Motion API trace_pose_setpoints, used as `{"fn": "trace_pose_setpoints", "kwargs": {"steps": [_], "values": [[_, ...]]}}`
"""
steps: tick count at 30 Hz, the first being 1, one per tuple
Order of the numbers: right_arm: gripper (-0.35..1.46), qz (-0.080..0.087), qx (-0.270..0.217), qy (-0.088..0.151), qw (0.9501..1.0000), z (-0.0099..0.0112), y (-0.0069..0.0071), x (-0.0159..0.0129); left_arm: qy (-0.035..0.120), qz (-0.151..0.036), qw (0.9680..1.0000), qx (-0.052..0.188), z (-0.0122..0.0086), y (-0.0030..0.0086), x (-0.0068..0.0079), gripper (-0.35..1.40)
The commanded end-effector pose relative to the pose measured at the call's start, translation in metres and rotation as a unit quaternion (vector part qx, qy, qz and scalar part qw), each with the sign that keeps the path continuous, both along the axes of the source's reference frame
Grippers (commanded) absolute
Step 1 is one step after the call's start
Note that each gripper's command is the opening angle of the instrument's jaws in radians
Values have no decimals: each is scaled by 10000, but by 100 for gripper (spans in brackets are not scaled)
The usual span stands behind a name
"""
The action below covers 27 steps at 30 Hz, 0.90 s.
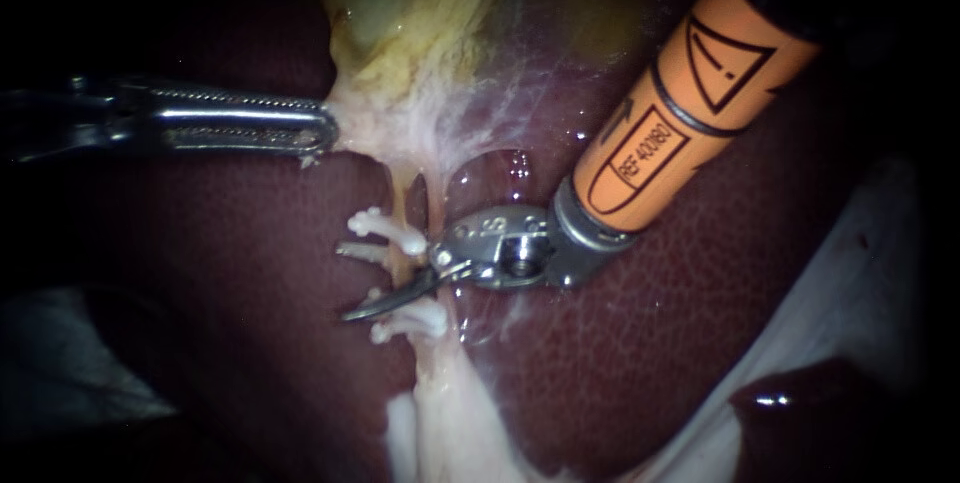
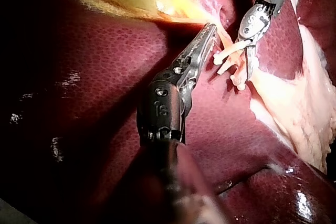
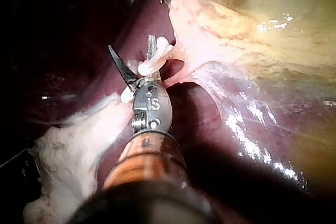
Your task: Go to the cutting position left tube
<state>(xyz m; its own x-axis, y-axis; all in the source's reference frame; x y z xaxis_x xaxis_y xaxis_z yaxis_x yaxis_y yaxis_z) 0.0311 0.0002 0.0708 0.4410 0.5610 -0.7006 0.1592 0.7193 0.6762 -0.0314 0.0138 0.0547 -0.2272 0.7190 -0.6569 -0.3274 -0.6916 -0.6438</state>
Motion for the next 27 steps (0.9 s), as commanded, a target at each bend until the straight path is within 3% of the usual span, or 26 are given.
{"fn": "trace_pose_setpoints", "kwargs": {"steps": [1,9,20,27], "values": [[135,11,25,-6,10000,0,-1,2,4,-3,10000,2,0,0,0,-35],[135,64,115,24,9999,-1,-2,15,4,-5,10000,2,0,0,-1,-35],[137,100,288,123,9995,-26,-11,21,-1,2,10000,5,-1,1,1,-35],[137,116,313,124,9994,-26,-10,20,-2,3,10000,5,-1,0,2,-35]]}}
